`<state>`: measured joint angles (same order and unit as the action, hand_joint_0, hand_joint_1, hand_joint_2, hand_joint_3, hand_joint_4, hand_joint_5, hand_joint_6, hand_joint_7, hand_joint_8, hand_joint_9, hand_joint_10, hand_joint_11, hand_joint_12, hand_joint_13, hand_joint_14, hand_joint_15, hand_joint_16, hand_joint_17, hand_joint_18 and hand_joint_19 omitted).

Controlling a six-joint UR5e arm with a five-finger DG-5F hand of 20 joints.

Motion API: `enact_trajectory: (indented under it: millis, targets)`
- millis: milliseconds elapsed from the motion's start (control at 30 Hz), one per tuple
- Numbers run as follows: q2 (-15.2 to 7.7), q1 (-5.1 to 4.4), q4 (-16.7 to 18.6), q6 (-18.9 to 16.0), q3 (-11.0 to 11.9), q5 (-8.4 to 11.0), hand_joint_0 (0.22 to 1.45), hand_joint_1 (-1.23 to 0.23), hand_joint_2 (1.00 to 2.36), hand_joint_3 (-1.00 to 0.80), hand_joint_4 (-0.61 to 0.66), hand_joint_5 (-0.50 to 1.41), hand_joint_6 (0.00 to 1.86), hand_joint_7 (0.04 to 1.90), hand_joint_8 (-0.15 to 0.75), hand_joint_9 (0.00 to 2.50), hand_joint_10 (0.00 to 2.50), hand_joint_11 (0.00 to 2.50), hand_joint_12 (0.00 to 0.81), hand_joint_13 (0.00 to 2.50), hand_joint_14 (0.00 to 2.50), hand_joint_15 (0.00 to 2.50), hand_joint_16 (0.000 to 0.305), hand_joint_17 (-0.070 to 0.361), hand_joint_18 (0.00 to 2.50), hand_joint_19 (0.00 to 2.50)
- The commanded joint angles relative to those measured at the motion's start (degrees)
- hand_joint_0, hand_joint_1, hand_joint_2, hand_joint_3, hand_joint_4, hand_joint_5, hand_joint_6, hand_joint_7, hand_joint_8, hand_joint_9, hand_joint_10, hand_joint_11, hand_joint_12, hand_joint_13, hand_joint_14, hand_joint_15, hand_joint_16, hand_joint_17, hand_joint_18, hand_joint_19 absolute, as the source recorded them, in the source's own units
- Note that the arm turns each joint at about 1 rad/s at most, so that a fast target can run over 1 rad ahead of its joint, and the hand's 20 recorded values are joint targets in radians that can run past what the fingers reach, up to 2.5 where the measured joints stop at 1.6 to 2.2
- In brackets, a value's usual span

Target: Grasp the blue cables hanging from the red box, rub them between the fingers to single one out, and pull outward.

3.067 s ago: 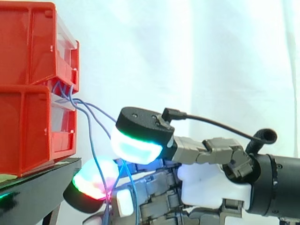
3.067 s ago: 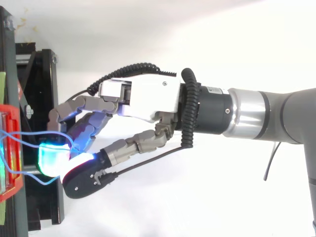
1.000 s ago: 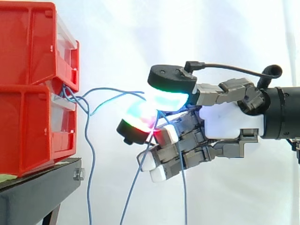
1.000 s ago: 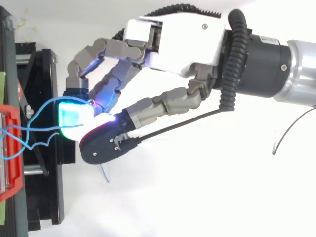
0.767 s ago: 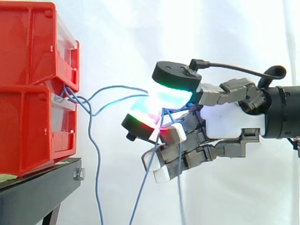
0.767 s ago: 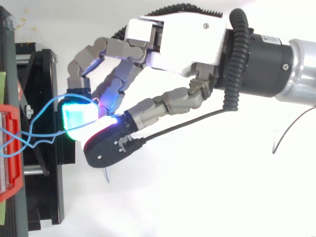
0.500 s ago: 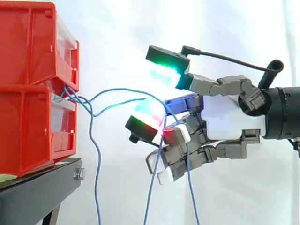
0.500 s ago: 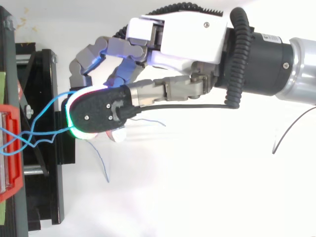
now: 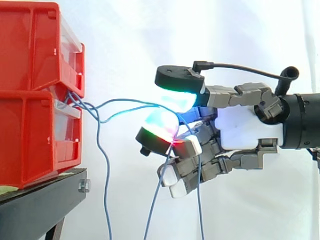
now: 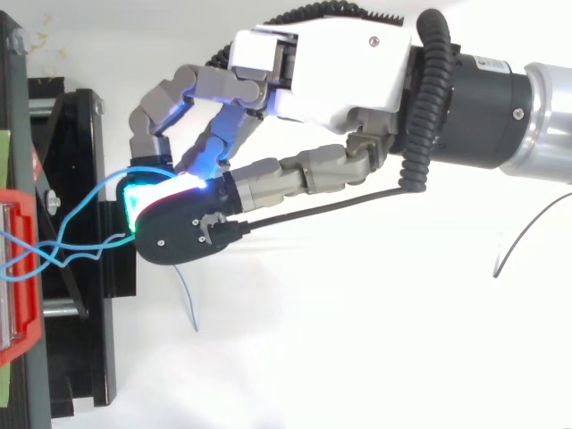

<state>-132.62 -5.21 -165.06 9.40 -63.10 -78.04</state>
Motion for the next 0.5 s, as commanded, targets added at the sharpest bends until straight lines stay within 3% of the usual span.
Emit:
enact_trajectory:
  millis: [0,167,467]
  targets:
    - [-0.01,0.03,0.00,0.18,-0.01,-0.01,0.66,-0.83,1.01,-0.29,0.07,-0.16,0.92,0.96,0.275,1.09,0.02,0.95,0.346,0.84,0.02,0.55,0.043,0.097,0.70,0.48]
    - [-0.01,0.20,0.09,1.41,-0.01,-0.10,0.72,-0.87,1.00,-0.49,0.03,-0.16,0.93,0.91,0.262,1.09,0.02,0.96,0.338,0.84,0.02,0.54,0.042,0.094,0.70,0.46]
    - [-0.01,0.73,0.09,4.04,-0.01,-1.42,0.68,-0.92,1.00,-0.50,0.06,-0.14,0.92,0.94,0.250,1.11,0.02,0.95,0.331,0.84,0.02,0.55,0.041,0.091,0.70,0.46]
